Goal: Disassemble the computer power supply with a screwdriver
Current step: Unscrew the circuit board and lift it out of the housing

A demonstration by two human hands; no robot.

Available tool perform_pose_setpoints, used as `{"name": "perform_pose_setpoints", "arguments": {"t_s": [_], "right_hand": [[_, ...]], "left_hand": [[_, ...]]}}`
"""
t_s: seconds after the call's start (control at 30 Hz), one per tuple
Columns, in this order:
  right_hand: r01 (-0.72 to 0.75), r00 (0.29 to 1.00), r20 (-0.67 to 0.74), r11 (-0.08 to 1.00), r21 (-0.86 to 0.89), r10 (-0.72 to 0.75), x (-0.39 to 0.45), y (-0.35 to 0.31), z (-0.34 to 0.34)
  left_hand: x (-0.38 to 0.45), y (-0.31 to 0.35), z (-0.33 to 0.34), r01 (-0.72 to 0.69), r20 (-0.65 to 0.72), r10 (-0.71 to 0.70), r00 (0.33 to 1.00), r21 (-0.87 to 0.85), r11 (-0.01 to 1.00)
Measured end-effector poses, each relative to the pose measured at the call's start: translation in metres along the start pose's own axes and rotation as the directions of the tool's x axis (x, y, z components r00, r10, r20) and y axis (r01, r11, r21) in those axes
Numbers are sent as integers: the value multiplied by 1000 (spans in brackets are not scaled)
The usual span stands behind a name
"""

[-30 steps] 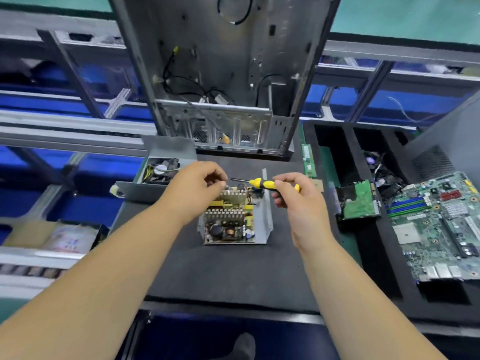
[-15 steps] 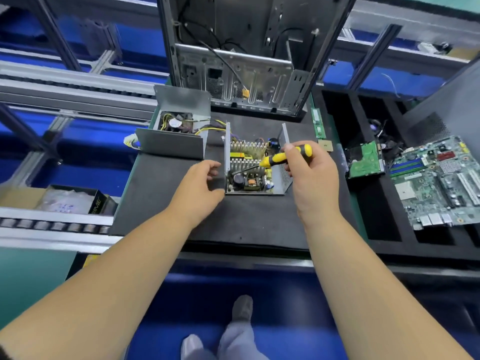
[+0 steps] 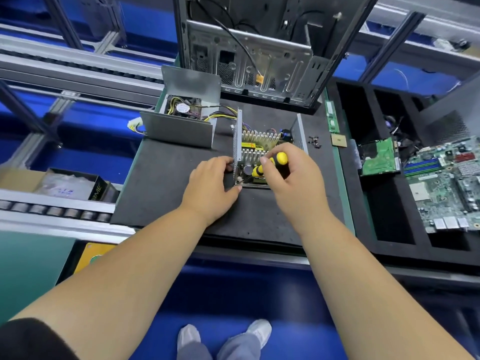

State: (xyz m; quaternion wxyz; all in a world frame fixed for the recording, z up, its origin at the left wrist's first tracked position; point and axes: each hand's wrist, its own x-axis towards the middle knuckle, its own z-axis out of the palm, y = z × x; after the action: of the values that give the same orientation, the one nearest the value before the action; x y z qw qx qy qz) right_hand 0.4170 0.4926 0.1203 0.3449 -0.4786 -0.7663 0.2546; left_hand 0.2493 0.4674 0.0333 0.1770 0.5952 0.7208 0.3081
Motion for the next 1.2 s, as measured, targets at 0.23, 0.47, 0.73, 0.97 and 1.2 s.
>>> {"name": "perform_pose_setpoints", "arguments": {"t_s": [0.23,0.47,0.73,0.97,1.2], "right_hand": [[49,999,19,998,-33,-49,3,-3,1],[46,981,194,995,-89,-28,11,-11,-5],[50,895,445,989,-141,18,33,-37,-14],[78,901,429,949,-306,64,33,-46,-7],[111,855,517,958,-266,45,24,-54,-8]], "left_hand": [[1,0,-2,-5,4,5,1000,-18,1000],[0,2,-3,10,4,-9,1000,-31,999],[0,2,-3,18,17,-18,1000,-24,1000],[0,2,-3,14,12,-14,1000,-40,999],[0,0,-2,12,2,-12,1000,-63,998]]}}
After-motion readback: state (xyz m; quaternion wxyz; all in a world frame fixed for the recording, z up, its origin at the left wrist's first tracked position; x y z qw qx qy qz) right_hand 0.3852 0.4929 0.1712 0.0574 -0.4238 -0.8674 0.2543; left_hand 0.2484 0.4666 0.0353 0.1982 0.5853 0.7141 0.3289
